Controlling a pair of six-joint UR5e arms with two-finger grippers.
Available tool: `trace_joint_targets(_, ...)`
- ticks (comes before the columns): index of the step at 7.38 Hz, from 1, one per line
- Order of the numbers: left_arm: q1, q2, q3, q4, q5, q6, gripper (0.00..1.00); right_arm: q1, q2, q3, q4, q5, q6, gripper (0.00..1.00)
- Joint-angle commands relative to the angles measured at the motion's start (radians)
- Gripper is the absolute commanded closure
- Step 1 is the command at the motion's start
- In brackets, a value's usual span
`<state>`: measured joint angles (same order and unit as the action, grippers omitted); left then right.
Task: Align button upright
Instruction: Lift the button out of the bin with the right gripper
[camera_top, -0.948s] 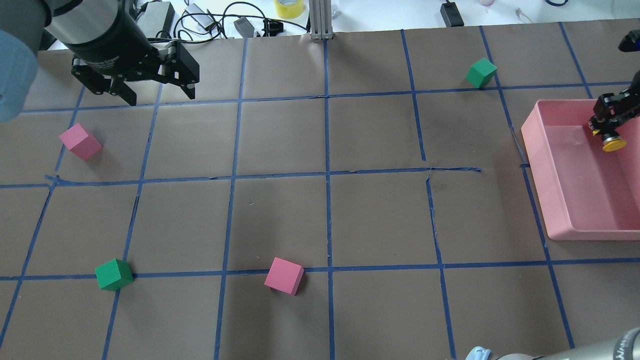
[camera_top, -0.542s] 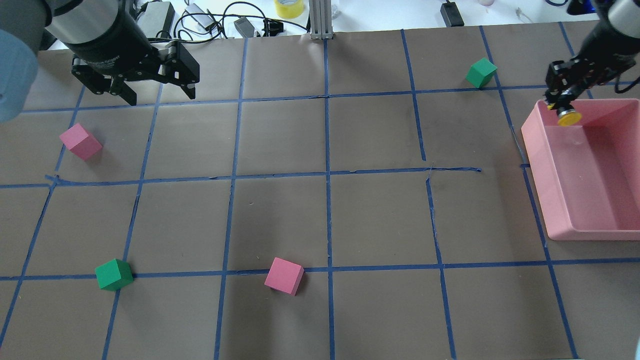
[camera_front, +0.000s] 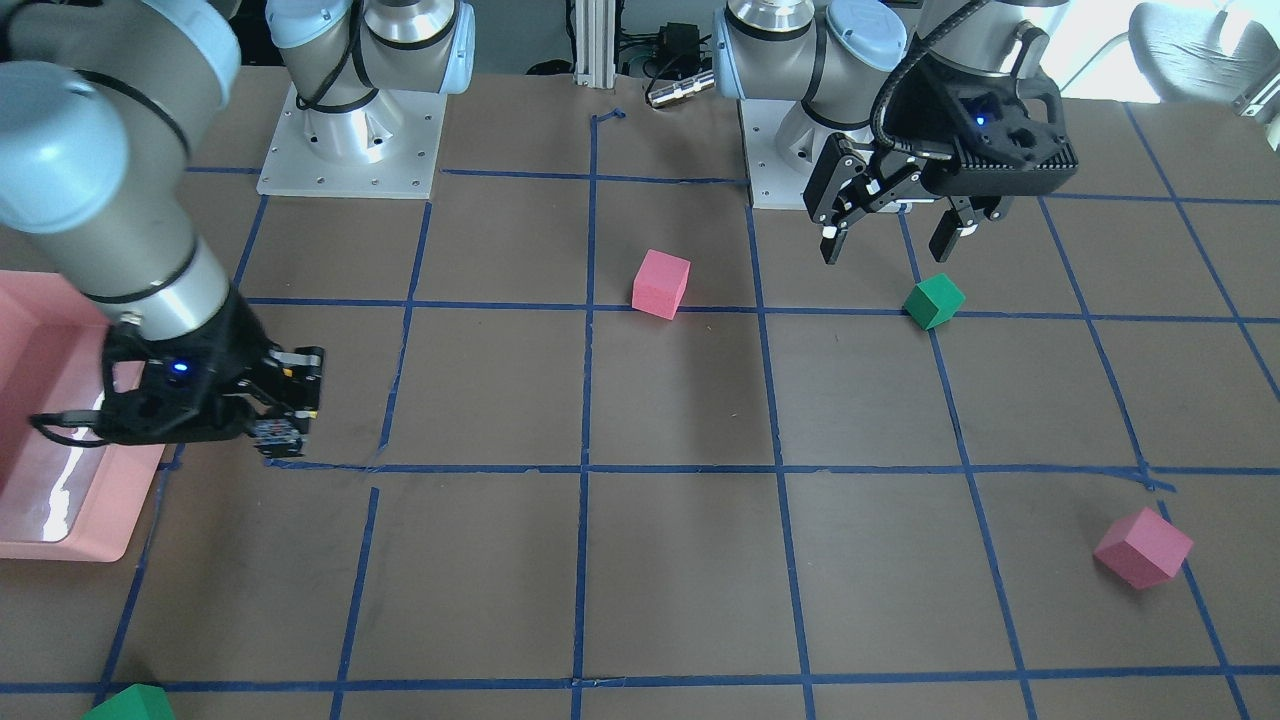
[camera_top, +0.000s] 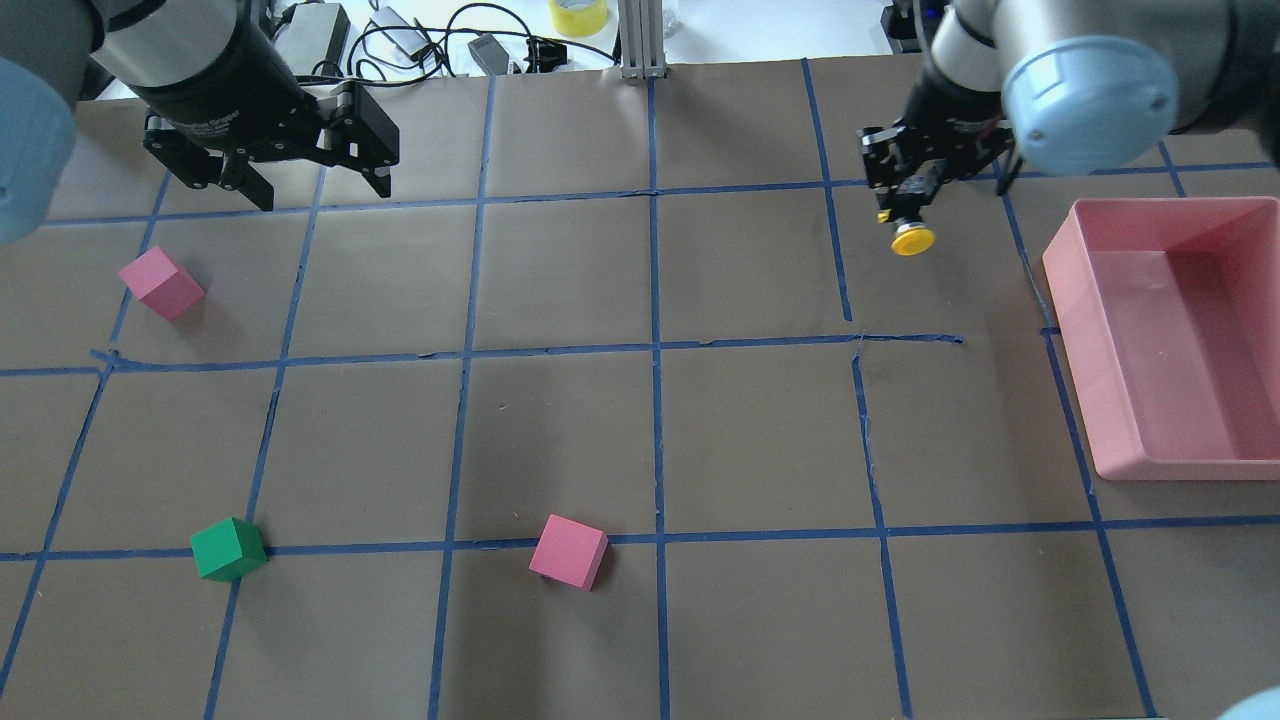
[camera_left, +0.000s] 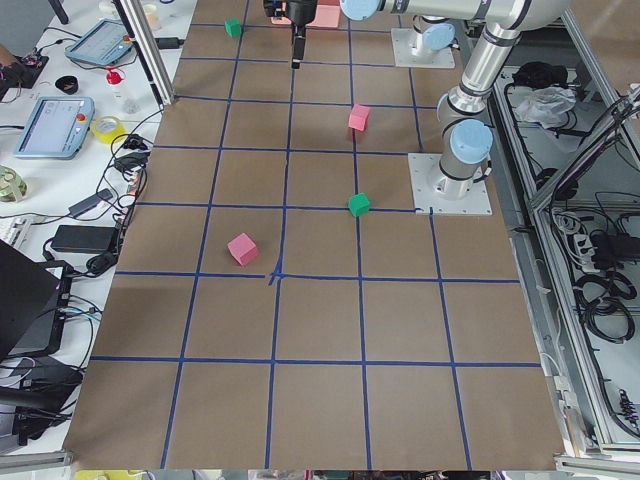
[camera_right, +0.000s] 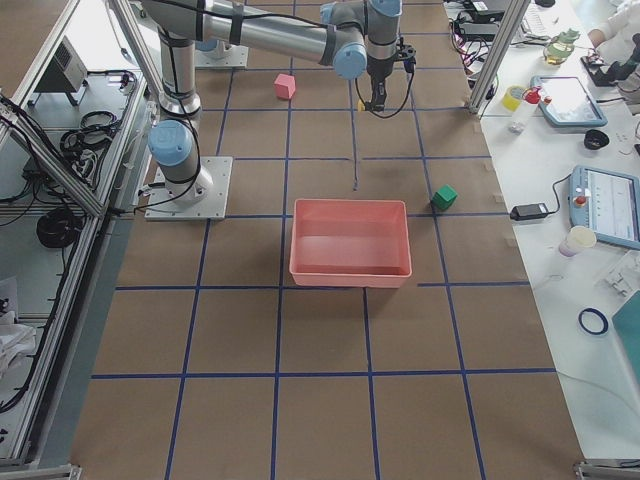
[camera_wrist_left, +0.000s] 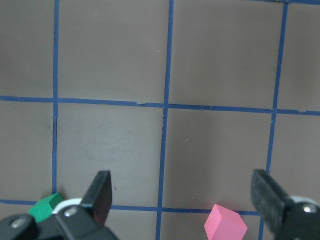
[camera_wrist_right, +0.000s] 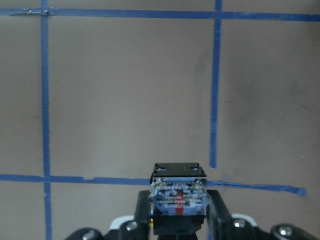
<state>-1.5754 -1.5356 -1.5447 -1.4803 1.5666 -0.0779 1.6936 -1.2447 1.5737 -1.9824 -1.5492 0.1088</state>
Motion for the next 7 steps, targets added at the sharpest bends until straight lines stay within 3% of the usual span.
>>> trace_joint_targets(1, 0.000, 0.000, -0.002, 0.000, 0.001, 0.001, 0.00, 0.139, 0.115, -0.007, -0.143, 0.006, 0.191, 1.00)
trace_joint_targets(5, 0.000, 0.000, 0.000, 0.000, 0.001, 0.003, 0.00, 0.266, 0.189, -0.006, -0.222, 0.004, 0.354, 1.00)
trace_joint_targets(7, 0.000, -0.001, 0.000, 0.002, 0.000, 0.003, 0.00, 0.273, 0.218, 0.005, -0.260, 0.004, 0.321, 1.00)
